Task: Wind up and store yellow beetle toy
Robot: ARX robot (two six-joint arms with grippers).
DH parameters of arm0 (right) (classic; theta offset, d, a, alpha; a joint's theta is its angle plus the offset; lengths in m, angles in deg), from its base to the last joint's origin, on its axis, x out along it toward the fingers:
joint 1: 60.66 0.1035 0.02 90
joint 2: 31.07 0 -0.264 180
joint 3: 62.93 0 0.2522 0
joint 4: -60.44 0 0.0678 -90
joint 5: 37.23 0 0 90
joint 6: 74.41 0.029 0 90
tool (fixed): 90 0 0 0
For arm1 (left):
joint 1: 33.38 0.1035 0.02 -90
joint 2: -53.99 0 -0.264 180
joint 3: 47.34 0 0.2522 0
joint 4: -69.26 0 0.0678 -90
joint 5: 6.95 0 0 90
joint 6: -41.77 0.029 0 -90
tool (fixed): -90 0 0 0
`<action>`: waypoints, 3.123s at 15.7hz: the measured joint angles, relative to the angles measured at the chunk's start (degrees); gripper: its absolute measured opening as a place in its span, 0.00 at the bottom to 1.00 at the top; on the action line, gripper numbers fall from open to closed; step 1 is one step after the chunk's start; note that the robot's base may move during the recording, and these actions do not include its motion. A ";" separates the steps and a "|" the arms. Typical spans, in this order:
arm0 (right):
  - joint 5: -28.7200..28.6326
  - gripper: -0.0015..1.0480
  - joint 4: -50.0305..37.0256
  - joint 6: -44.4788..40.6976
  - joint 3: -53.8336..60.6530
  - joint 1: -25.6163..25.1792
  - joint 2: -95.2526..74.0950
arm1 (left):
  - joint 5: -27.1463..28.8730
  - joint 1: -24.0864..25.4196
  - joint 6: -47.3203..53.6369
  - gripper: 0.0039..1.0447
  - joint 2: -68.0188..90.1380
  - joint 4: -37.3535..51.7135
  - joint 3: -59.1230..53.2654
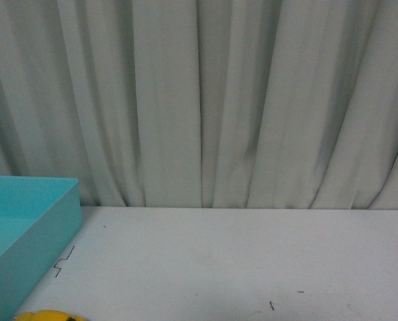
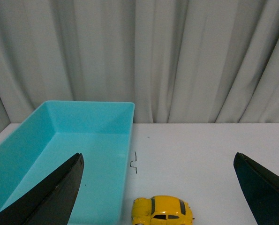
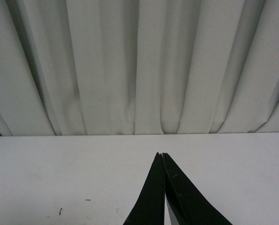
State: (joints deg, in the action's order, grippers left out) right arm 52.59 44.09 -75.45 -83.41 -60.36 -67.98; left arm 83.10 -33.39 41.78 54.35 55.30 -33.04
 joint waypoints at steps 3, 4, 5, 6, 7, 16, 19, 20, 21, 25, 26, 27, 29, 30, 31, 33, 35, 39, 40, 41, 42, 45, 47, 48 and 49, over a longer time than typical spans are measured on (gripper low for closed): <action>0.04 0.02 2.71 0.02 2.34 0.00 4.81 | 0.00 0.00 0.00 0.94 0.00 0.00 0.00; 0.02 0.02 4.09 0.02 2.91 0.00 6.73 | 0.00 0.00 0.00 0.94 0.00 0.00 0.00; 0.04 0.02 5.29 0.02 3.48 0.00 8.52 | 0.00 0.00 0.00 0.94 0.00 0.00 0.00; 0.04 0.02 6.49 0.04 3.91 0.00 10.10 | 0.00 0.02 0.00 0.94 0.00 0.00 0.00; 0.04 0.02 7.63 0.04 4.26 0.00 11.82 | 0.00 0.00 0.00 0.94 0.00 0.00 0.00; 0.07 0.02 16.02 0.15 6.14 0.00 22.97 | 0.00 0.02 0.00 0.94 0.00 0.00 0.00; 0.07 0.02 19.26 0.17 6.14 0.00 26.08 | 0.00 0.00 -0.02 0.94 0.00 0.00 0.00; 0.07 0.02 20.13 0.17 6.14 0.00 27.04 | 0.00 0.02 -0.02 0.94 0.00 0.00 0.00; 0.00 0.02 28.39 0.20 6.10 0.00 32.20 | -0.02 0.00 0.00 0.94 0.00 0.00 0.00; 0.22 0.07 30.32 0.20 6.10 0.00 36.74 | -0.02 0.00 0.00 0.94 0.00 0.00 0.00; 0.22 0.37 30.32 0.20 6.10 0.00 36.72 | -0.02 0.00 -0.02 0.94 0.00 0.00 0.00; 0.22 0.47 30.34 0.20 6.10 0.00 36.72 | -0.02 0.00 0.00 0.94 0.00 0.00 0.00; 0.22 0.70 30.34 0.20 6.10 0.00 36.72 | 0.98 0.22 -3.32 0.94 1.77 -8.31 2.60; 0.26 0.75 30.38 0.20 6.10 0.00 36.72 | 0.96 0.55 -4.81 0.94 4.37 -11.82 4.22; 0.22 0.78 30.34 0.20 6.10 0.00 36.72 | 0.94 1.29 -7.58 0.94 7.32 -14.80 6.14; 0.15 0.83 30.34 0.20 6.10 0.00 36.72 | 0.79 2.84 -12.07 0.94 12.50 -19.26 9.94; 0.22 0.95 30.36 0.24 6.10 0.00 36.70 | 2.36 2.36 -16.68 0.94 19.82 -14.23 16.20; 0.13 0.94 30.34 0.22 6.10 0.00 36.68 | 2.58 -1.42 -12.11 0.94 48.44 5.38 26.64; 0.20 0.94 30.40 0.22 6.10 0.00 36.70 | 2.10 -2.23 -9.92 0.94 55.47 7.56 29.51; 0.15 0.94 30.32 0.22 6.10 0.00 36.70 | 1.68 -2.78 -7.54 0.94 61.44 8.68 33.09; 0.20 0.94 30.36 0.20 6.10 0.00 36.70 | -0.04 -3.91 -3.21 0.94 68.37 8.00 39.23; 0.20 0.94 30.36 0.22 6.10 0.00 36.70 | -6.03 -8.57 11.45 0.94 81.55 0.85 52.61; 0.20 0.94 30.34 0.22 6.10 0.00 36.70 | -9.84 -10.47 21.03 0.94 83.60 -5.29 54.31; 0.20 0.94 30.36 0.22 6.10 0.00 36.70 | -10.54 -11.08 28.59 0.94 84.39 -10.51 54.82; 0.22 0.94 30.36 0.22 6.10 0.00 36.70 | -10.58 -10.95 35.54 0.94 85.68 -15.85 56.15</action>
State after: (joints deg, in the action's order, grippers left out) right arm 52.81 74.45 -75.23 -77.31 -60.36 -31.28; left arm 72.53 -44.34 77.32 140.03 39.45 23.11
